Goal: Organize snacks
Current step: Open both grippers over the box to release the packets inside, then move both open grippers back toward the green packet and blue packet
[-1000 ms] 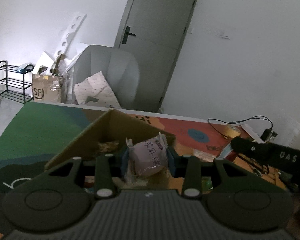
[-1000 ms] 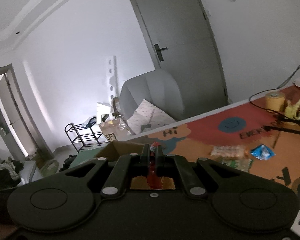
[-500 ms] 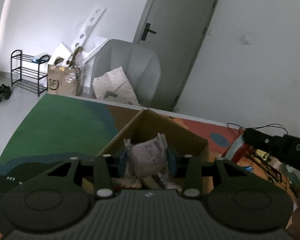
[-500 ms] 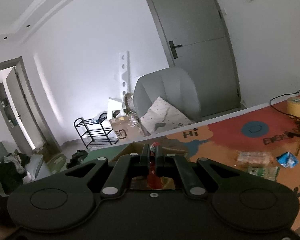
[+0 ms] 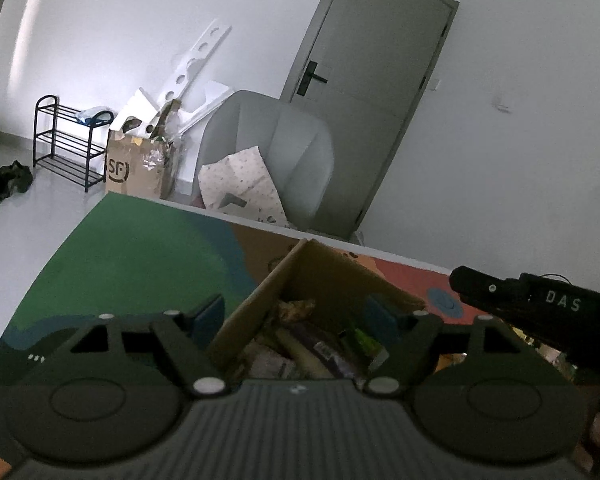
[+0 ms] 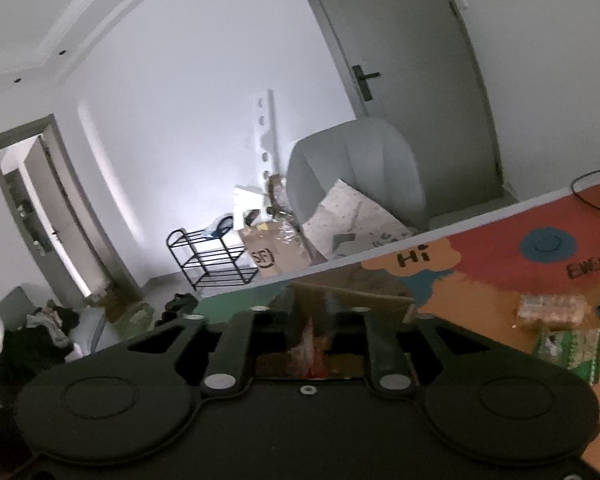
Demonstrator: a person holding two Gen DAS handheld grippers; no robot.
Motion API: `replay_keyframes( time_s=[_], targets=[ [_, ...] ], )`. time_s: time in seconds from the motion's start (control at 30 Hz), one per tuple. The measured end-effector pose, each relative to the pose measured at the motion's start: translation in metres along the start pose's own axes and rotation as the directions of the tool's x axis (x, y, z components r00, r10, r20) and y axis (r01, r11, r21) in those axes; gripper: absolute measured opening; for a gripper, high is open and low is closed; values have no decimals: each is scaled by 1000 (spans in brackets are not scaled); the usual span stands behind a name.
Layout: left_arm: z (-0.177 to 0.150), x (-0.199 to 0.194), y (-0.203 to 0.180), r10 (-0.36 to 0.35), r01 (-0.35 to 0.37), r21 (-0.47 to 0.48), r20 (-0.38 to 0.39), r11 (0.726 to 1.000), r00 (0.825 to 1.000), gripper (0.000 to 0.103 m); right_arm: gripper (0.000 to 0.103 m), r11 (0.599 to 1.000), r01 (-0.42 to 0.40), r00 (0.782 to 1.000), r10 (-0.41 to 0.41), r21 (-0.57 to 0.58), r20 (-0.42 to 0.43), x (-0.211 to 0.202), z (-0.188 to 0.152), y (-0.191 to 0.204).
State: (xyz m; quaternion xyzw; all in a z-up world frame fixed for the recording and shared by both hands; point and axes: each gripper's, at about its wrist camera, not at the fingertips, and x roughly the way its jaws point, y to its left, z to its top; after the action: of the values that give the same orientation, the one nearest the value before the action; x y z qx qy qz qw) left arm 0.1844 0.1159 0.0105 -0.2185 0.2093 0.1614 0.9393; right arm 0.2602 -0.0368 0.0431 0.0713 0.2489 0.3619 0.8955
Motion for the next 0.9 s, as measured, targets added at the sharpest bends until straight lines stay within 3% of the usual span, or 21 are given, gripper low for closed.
replay_keyframes(
  time_s=[0.13,0.37,0.5,0.7,0.9],
  targets=[
    [-2,-1,-3,7,-7,0,-1,1000,1000,88,42,999,30,1000,-30,22,6,-11,-3,-10],
    [-6,1,-18,28,-28,27,-8,999,1000,97,78,993,111,994,-112,36,17,-29,-11,-26],
    [-11,2,-28,9,-8,43,-22,999,1000,100,93,985,166,986,-167,37,18,-39,-19,-35],
    [-20,6,-49,-18,22,85,-47,996,999,100,103,969,239,970,-241,55,16,-49,-26,-52],
    [-26,12,-71,-17,24,121,-58,992,998,100,103,961,271,962,-272,60,13,-63,-31,-70]
  ],
)
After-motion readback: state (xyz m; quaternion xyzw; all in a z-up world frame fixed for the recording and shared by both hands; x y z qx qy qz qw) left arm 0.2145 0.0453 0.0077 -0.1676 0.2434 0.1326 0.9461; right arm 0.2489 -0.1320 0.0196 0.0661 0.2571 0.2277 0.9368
